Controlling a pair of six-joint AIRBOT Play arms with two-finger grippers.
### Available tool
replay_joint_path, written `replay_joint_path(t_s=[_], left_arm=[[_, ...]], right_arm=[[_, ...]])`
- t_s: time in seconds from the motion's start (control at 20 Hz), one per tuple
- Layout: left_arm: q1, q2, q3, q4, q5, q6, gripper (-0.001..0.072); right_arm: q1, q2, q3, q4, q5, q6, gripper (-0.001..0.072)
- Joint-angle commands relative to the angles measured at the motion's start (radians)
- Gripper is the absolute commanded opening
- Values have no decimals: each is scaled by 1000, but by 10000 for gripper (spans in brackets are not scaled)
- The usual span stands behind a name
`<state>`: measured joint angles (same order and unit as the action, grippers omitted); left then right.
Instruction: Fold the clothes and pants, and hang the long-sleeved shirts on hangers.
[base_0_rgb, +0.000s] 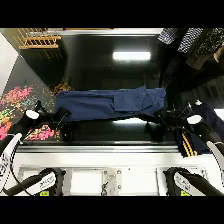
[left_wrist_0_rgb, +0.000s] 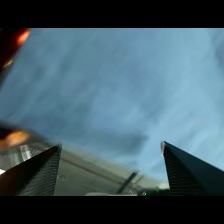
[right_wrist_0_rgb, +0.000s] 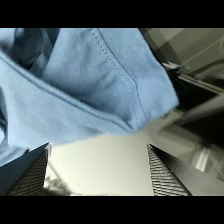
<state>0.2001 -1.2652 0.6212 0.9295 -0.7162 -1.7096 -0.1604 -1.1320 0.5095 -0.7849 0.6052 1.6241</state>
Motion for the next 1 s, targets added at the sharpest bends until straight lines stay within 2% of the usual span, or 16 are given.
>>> replay_joint_path(t_s=[0.0,0.05,0.1,0.15,0.2,0.25,0.3,0.35,0.5,0.65,0.85,0.95], left_arm=[[-26,-74,69,-13,29,0,679],[-27,-84,83,-13,29,-1,668],[-27,-88,94,-13,28,0,503],[-26,-87,97,-13,32,0,388],[-25,-82,96,-8,41,0,210],[-19,-75,97,8,47,1,16],[-9,-63,96,32,47,1,8],[6,-47,97,63,42,1,8],[71,7,96,160,11,15,8],[127,48,97,179,-31,121,8],[181,76,94,180,-99,237,8],[215,77,93,179,-146,289,8]], right_arm=[[43,-43,-3,48,-123,0,649],[47,-48,-3,48,-137,0,648],[50,-53,-3,48,-147,-1,635],[50,-54,-2,48,-155,-5,497],[50,-53,0,48,-164,-32,317],[50,-52,4,48,-171,-68,192],[47,-47,13,43,-163,-110,72],[47,-36,24,28,-148,-145,17],[46,-2,70,-124,-46,-148,16],[47,30,86,-274,94,-106,16],[65,102,85,-402,263,-101,16],[64,150,85,-462,318,-64,16]])
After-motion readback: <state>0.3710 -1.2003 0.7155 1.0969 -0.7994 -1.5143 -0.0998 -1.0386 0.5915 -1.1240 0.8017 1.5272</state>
